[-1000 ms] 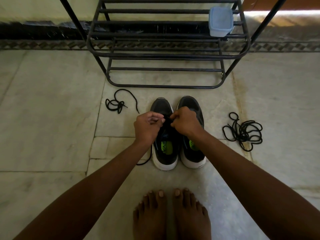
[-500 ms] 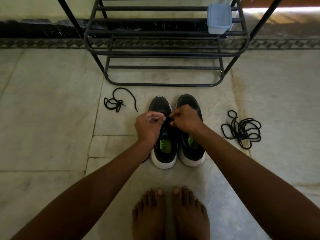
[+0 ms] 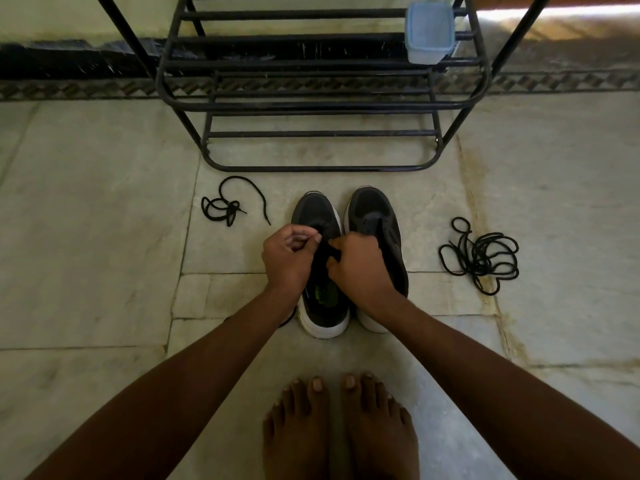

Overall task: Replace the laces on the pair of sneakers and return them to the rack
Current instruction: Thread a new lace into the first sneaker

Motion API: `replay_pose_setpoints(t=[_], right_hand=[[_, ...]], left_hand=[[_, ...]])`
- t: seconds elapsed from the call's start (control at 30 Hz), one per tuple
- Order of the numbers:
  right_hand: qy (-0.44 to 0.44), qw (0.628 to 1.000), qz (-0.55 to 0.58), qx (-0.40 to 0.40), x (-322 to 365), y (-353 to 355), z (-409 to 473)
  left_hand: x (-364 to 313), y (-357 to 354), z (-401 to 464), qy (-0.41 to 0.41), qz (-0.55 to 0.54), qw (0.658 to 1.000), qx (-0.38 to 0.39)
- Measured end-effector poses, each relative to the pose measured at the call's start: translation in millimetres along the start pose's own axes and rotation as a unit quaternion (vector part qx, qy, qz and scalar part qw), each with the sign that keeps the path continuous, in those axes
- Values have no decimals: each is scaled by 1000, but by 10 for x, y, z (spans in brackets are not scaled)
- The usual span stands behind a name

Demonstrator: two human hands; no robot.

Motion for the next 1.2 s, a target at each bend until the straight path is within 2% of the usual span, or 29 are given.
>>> replay_pose_setpoints(t=[0.43,0.73,1.2], right_hand=[[8,998,41,-38,-48,71,-37],[20,999,20,-23,14,-1,-41],[33,998,32,-31,-15,5,-21]], left_hand=[[28,-33,-3,22,3,1000,-3],[97,-66,24,86,-12,996,28],[48,-106,99,137,0,991,4]])
Point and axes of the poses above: each hand's wrist, its own z-axis towards the middle knuckle, its own y-axis out of the back of the hand, x = y × z, the point moved 8 cm from there along z, towards the middle knuckle, and after that the axes turned 15 degrees about y, right-handed, at the moved point
